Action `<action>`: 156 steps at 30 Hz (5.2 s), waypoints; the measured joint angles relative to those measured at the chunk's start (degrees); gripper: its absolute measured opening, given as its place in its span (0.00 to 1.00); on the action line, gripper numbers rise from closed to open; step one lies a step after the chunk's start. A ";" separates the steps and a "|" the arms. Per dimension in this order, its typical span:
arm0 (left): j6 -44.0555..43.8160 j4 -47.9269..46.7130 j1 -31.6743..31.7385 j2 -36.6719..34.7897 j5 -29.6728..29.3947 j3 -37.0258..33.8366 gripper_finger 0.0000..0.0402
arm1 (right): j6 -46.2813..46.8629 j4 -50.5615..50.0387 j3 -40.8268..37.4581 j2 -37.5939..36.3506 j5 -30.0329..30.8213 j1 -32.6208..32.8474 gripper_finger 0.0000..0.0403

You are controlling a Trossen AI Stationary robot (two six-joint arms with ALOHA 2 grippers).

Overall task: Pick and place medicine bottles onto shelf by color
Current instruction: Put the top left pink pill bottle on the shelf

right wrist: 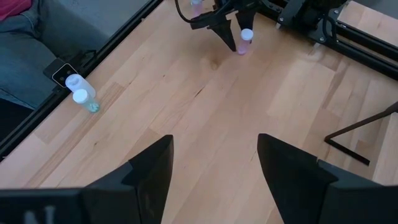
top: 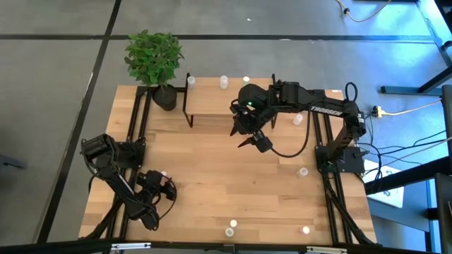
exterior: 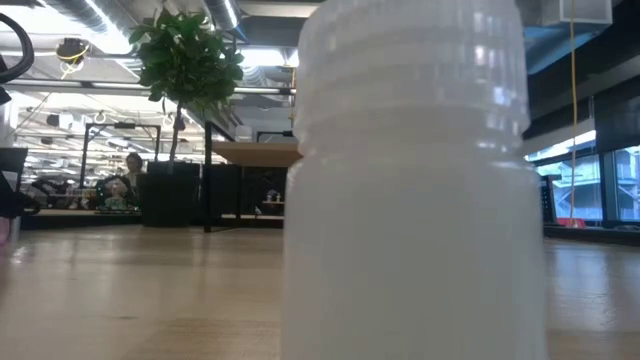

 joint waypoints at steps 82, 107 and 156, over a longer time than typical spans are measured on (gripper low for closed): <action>78.37 23.83 28.98 -11.80 -5.91 8.46 0.20 | 10.89 0.15 0.01 -0.02 13.22 -2.35 0.59; 110.66 58.32 44.68 -11.72 2.03 0.15 0.20 | 13.75 -7.34 -5.00 -7.64 12.78 1.04 0.59; 115.95 72.27 46.69 -0.48 7.98 0.11 0.20 | 12.36 10.56 -25.23 -18.82 5.91 2.28 0.59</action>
